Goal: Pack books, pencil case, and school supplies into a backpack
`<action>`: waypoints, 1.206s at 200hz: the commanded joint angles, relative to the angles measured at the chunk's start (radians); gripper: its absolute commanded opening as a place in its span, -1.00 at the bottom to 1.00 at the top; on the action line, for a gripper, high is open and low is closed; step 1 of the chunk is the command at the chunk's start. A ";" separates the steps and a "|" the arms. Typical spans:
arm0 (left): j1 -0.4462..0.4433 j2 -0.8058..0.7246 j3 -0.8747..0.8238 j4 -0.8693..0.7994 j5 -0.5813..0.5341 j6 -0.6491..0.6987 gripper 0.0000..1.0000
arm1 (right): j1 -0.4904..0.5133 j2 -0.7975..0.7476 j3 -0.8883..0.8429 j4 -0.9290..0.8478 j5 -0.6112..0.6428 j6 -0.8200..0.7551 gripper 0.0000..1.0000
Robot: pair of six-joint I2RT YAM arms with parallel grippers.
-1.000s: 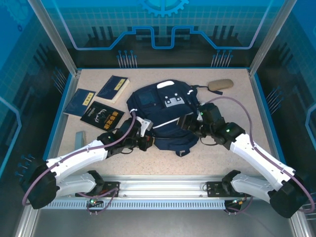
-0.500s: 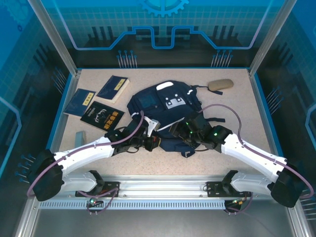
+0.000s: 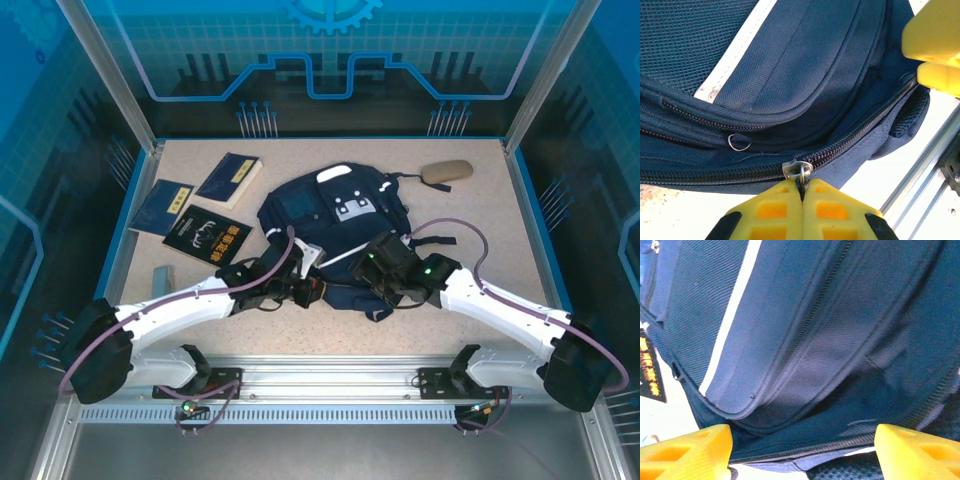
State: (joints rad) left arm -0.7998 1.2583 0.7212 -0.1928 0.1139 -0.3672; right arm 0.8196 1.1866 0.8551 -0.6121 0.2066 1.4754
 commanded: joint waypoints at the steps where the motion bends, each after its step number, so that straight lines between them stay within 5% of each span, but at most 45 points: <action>1: -0.003 0.014 0.009 0.059 0.003 -0.006 -1.00 | 0.047 -0.002 0.079 -0.149 0.141 0.040 0.53; 23: -0.003 0.020 0.012 0.064 0.000 -0.006 -1.00 | 0.079 0.006 0.100 -0.191 0.186 0.059 0.57; 139: -0.014 -0.015 0.005 0.074 -0.008 -0.006 -1.00 | 0.021 0.217 0.110 0.009 -0.089 0.011 0.53; 168: -0.014 -0.035 -0.005 0.072 -0.026 -0.003 -1.00 | 0.008 0.250 0.123 0.022 -0.127 -0.031 0.35; 190: -0.013 -0.052 -0.017 0.072 -0.059 -0.007 -1.00 | 0.005 0.260 0.120 0.025 -0.138 -0.044 -0.01; 241: -0.012 -0.074 -0.049 -0.023 -0.125 -0.014 -1.00 | -0.007 0.197 0.116 -0.046 -0.035 -0.049 -0.49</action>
State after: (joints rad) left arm -0.8036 1.2308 0.6964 -0.2001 0.0395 -0.3672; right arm 0.8291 1.4315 0.9520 -0.6151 0.1135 1.4384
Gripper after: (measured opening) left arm 0.047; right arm 0.289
